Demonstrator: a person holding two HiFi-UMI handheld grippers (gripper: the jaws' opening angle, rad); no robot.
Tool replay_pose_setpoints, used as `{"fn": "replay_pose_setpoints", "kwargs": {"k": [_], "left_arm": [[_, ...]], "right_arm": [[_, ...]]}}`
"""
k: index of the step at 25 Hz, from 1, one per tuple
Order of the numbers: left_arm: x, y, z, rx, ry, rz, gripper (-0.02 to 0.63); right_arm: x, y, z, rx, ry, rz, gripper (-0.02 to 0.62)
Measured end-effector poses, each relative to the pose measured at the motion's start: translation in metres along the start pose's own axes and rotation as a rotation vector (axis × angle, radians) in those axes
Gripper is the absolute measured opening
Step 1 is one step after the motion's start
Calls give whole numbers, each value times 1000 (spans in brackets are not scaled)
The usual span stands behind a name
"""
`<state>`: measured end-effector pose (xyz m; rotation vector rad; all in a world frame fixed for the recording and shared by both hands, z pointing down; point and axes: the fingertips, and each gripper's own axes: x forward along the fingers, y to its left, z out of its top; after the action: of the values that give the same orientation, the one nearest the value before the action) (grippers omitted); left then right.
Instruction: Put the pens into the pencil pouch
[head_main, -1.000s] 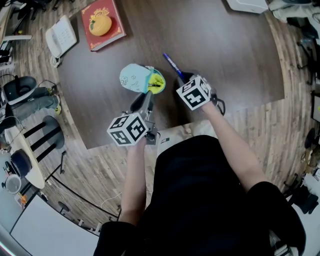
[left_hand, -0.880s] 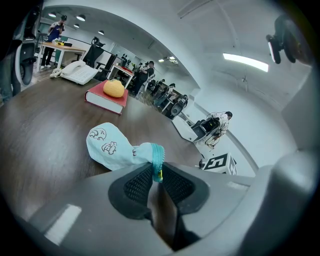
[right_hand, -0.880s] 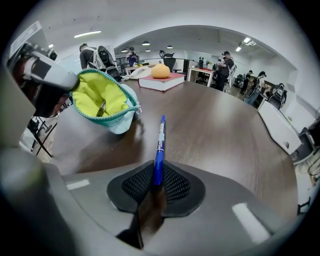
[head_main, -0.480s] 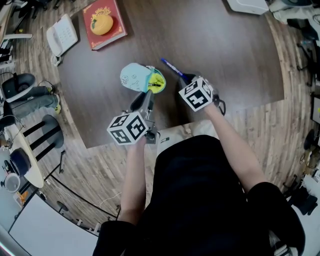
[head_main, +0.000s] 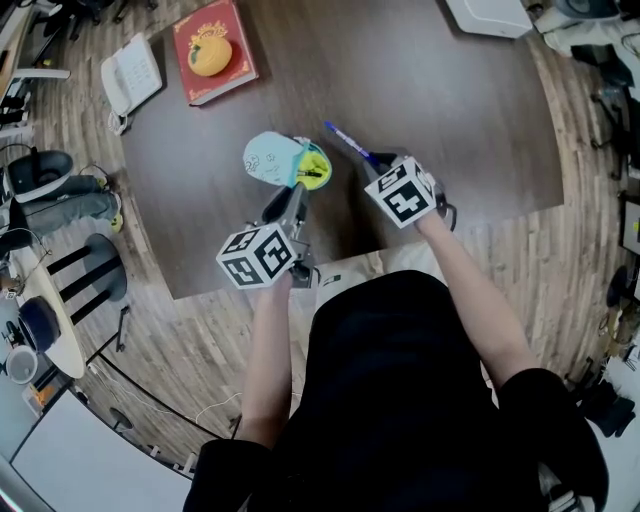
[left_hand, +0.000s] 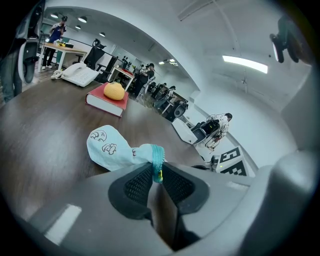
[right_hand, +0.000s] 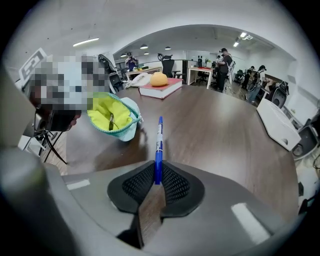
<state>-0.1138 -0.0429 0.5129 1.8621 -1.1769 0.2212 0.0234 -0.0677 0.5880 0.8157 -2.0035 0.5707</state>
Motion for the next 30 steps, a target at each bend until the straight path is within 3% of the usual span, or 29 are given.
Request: {"fn": "replay_pose_setpoints", "kwargs": {"k": [13,30], "left_arm": [[-4,-1,6,12,-30,12,55],[-9,-3,12,27,-52,20,55]], "right_arm": [[-51,5,18,-64,-33,45,52],[-86,51,19,-175,-37,205,52]]}}
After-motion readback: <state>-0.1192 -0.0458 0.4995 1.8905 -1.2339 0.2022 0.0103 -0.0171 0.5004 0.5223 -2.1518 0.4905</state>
